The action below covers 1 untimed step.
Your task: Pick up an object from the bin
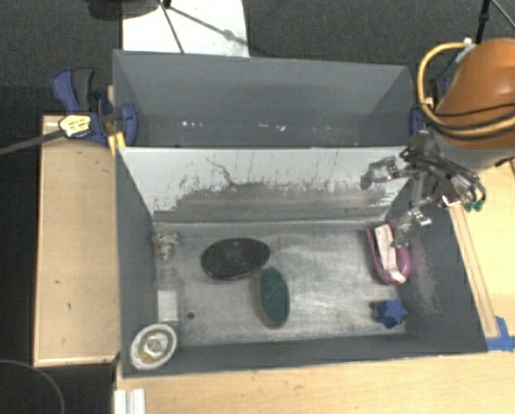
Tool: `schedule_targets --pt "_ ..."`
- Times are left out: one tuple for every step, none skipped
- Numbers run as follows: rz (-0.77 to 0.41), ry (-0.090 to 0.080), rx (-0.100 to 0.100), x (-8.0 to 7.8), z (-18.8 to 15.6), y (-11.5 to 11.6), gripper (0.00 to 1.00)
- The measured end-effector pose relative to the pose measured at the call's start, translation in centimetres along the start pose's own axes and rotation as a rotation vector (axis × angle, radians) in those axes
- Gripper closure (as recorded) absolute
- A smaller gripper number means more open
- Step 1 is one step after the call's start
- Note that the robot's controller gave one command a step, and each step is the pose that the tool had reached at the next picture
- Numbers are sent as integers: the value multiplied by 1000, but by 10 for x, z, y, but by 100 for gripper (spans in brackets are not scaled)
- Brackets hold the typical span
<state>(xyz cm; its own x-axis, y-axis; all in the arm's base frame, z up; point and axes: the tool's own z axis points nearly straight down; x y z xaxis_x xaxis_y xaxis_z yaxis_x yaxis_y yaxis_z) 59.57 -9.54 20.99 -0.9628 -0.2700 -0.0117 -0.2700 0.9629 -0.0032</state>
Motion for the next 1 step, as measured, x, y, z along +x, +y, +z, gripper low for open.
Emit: schedule_targets --pt "-10 16 -6 50 129 -33 0"
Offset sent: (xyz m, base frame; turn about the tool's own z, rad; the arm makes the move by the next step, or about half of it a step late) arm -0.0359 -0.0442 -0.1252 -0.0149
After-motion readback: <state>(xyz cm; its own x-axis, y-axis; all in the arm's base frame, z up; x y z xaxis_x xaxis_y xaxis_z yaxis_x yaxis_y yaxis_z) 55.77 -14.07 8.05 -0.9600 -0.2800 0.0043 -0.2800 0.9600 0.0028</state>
